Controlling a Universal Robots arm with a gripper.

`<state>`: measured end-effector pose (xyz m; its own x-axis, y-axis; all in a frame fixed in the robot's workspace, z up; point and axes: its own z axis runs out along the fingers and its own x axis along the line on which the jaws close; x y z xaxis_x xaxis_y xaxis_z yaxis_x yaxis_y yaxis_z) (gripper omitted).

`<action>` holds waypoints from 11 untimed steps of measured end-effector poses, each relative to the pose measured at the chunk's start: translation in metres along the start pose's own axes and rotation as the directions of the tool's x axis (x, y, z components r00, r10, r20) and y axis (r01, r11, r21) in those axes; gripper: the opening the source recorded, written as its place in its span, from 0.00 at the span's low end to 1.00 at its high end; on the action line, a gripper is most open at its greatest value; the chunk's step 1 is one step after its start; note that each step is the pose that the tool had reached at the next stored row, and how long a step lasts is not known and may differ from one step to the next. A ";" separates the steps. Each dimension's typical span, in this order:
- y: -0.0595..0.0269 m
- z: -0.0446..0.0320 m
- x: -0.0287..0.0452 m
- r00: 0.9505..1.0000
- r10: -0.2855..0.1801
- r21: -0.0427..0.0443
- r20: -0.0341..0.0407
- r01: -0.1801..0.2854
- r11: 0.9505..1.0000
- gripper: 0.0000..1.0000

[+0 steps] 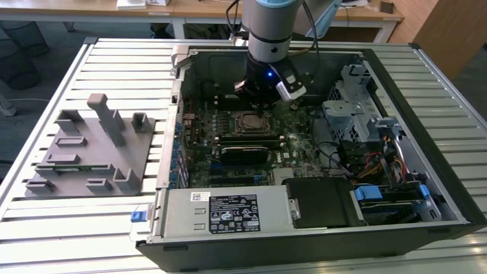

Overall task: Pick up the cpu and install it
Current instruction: 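Install the second cpu locking lever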

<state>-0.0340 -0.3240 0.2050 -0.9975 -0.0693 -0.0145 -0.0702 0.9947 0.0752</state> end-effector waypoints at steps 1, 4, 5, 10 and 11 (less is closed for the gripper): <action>-0.0005 -0.0001 0.0000 1.000 0.000 0.000 0.000 0.000 1.000 0.11; -0.0024 -0.0002 0.0002 1.000 0.000 0.000 0.000 0.000 1.000 0.11; -0.0032 -0.0002 0.0002 1.000 0.000 0.000 0.000 0.000 1.000 0.11; -0.0101 -0.0002 0.0007 1.000 0.000 0.000 0.000 0.000 1.000 0.11; -0.0117 -0.0003 0.0008 1.000 0.000 0.000 0.000 0.000 1.000 0.11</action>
<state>-0.0340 -0.3357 0.2044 -0.9975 -0.0694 -0.0146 -0.0703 0.9947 0.0753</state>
